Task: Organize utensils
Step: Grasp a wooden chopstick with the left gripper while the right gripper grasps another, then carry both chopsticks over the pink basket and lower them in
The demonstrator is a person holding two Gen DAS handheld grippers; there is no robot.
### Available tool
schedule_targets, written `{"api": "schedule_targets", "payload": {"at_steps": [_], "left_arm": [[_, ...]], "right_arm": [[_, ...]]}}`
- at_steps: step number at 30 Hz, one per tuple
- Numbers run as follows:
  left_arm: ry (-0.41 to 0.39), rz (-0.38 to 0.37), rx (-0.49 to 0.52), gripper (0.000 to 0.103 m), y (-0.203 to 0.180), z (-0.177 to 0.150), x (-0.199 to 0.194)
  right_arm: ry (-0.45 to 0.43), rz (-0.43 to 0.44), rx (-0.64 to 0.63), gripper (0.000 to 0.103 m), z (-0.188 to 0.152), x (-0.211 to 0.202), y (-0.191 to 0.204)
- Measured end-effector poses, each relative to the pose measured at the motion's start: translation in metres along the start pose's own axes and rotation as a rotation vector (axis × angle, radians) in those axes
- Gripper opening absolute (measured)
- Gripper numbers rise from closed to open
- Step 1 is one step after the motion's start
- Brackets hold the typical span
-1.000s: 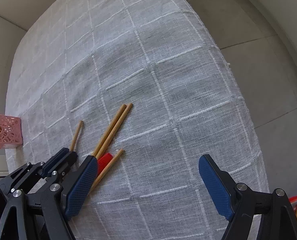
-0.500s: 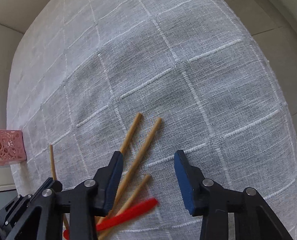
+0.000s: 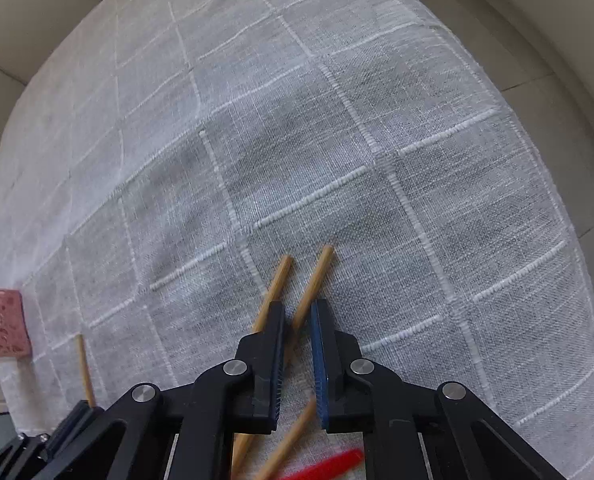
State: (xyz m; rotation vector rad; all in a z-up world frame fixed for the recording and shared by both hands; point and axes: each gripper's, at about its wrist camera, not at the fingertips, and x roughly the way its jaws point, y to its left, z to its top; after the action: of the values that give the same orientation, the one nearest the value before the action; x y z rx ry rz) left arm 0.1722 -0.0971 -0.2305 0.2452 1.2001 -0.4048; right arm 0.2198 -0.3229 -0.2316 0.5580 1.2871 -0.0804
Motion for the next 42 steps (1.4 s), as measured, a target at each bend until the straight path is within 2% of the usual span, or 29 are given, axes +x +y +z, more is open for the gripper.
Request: {"api": "schedule_targets", "payload": {"at_steps": [6,14,21,25,29,42], "left_arm": [[-0.003,-0.043,-0.009,0.007,0.007,0.012,0.009],[-0.054,0.0,0.046,0.007,-0.006,0.022,0.003],[-0.216,0.012,0.104,0.007,-0.026,0.021,-0.049],[-0.311,0.039,0.182,0.007,-0.037,0.013,-0.081],[-0.391,0.049,0.214,0.007,-0.029,0.0,-0.112],[-0.615,-0.023,0.222,0.007,-0.015,-0.028,-0.212]], "right_arm": [[0.014,0.133,0.1,0.006,0.008,-0.003,-0.028],[-0.047,0.185,0.067,0.006,0.008,-0.033,-0.026],[-0.201,0.207,-0.032,0.005,0.0,-0.092,-0.006],[-0.32,0.201,-0.133,0.005,-0.014,-0.125,0.014],[-0.414,0.187,-0.222,0.005,-0.028,-0.157,0.025],[-0.605,0.238,-0.349,0.005,-0.062,-0.232,0.054]]}}
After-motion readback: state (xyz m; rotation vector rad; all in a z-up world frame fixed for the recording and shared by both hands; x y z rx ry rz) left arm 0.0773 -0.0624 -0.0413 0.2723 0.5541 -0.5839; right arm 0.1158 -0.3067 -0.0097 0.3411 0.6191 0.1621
